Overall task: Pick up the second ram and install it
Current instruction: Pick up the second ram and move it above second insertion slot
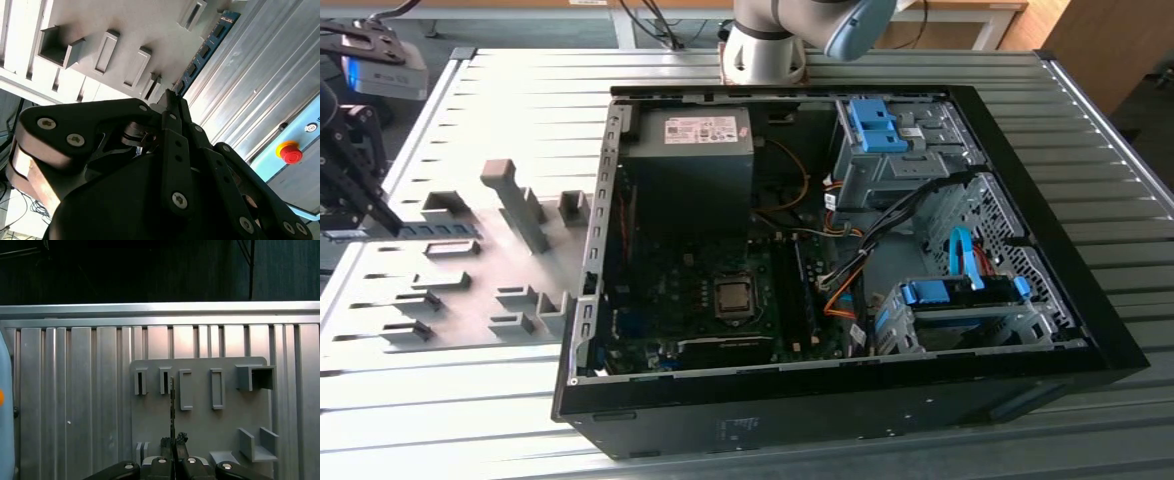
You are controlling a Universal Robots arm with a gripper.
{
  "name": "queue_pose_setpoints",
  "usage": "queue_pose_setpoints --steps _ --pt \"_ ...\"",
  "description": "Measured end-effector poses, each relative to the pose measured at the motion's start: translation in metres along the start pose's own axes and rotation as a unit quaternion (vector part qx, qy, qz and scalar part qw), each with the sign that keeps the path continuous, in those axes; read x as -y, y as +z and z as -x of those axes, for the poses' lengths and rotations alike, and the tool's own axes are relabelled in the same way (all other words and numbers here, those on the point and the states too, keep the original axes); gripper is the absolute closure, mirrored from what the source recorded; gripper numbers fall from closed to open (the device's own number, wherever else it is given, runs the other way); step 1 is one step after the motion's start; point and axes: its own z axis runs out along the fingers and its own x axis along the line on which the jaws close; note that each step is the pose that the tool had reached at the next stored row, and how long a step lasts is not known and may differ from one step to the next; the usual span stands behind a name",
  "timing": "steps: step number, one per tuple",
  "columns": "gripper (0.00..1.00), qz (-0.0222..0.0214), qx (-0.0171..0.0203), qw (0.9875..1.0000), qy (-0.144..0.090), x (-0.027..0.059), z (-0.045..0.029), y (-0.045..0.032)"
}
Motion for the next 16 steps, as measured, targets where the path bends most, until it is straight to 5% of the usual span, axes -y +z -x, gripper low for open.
queue_pose_setpoints --steps 16 --pt "0.86 -0.0002 -0.0024 1.0 0.003 -0.0004 0.0014 -0.0194"
